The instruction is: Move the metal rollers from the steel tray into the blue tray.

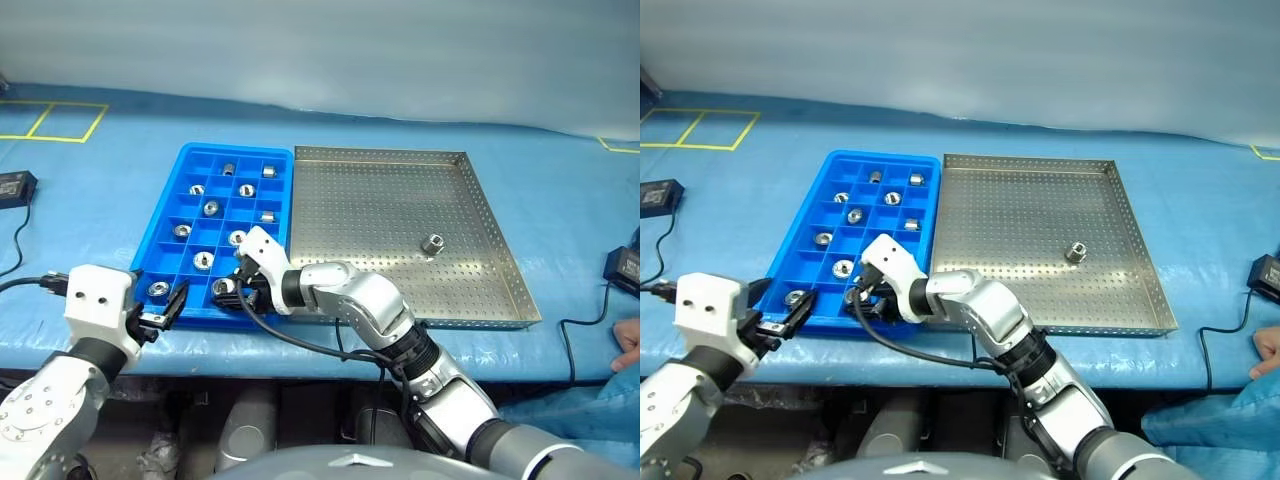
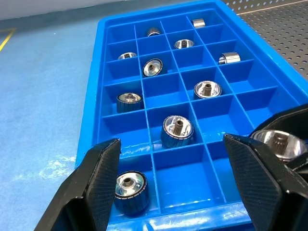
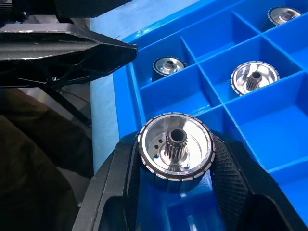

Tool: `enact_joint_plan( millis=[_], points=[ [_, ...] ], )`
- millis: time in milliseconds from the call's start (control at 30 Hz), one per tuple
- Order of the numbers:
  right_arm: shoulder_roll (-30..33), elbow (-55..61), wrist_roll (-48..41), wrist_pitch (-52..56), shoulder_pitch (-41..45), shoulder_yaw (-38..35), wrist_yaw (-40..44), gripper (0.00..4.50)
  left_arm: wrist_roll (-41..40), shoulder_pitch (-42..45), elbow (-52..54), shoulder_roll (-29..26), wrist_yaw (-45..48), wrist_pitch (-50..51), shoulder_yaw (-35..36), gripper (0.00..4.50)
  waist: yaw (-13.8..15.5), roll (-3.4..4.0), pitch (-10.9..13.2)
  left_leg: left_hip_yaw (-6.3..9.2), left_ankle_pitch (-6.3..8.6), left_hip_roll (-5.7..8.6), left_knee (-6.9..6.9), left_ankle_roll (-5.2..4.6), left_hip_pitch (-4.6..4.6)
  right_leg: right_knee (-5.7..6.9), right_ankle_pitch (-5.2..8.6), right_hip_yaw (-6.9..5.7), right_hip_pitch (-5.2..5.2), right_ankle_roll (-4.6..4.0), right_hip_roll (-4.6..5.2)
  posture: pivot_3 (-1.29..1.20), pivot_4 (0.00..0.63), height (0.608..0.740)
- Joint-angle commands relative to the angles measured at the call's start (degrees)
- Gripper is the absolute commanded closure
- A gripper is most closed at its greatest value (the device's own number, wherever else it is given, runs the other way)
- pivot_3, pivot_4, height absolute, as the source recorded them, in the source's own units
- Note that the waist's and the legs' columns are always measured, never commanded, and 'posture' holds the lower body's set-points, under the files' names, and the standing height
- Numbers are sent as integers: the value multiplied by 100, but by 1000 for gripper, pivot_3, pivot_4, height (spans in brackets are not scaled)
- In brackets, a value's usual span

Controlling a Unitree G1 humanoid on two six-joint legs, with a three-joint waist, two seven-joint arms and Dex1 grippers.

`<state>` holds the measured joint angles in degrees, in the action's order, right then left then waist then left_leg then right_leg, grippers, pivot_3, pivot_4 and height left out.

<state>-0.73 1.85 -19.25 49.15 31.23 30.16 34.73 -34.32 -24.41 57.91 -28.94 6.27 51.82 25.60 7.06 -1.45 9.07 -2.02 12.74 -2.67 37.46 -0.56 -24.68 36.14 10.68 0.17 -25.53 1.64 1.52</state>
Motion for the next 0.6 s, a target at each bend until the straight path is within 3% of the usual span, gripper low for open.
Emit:
enact_joint_plan(
  millis=[33,133,300,467,600],
  points=[
    [-73,35,20,-178,28,3,93,2782,-55,86,209,-46,-89,-36,-57,771,16,-1,0,0,-3,4,-5,-5,0,-2,0,-2,1,0,-2,351,150,740],
    [-90,-95,73,-187,27,-10,74,2782,-59,158,209,-49,-83,31,-63,771,25,-1,-1,3,-13,7,-15,-21,0,-7,3,-12,6,-5,-8,340,150,740],
    [-78,-25,99,-329,-63,-64,84,1243,-20,328,141,-57,-60,120,-150,771,20,-1,-2,1,-15,6,-21,-18,0,-7,7,-18,12,-12,-12,325,150,740],
    [102,578,-19,-337,-140,-651,-140,1243,-28,557,64,5,-29,122,-373,771,26,0,-1,3,-16,8,-19,-18,-1,-8,7,-19,12,-12,-10,313,150,740],
    [494,1167,71,-140,-218,-1431,-631,1243,41,999,-136,136,0,19,-984,771,45,-1,-2,1,-16,11,-15,-17,0,-12,6,-27,11,-11,-6,284,150,740]
  ],
)
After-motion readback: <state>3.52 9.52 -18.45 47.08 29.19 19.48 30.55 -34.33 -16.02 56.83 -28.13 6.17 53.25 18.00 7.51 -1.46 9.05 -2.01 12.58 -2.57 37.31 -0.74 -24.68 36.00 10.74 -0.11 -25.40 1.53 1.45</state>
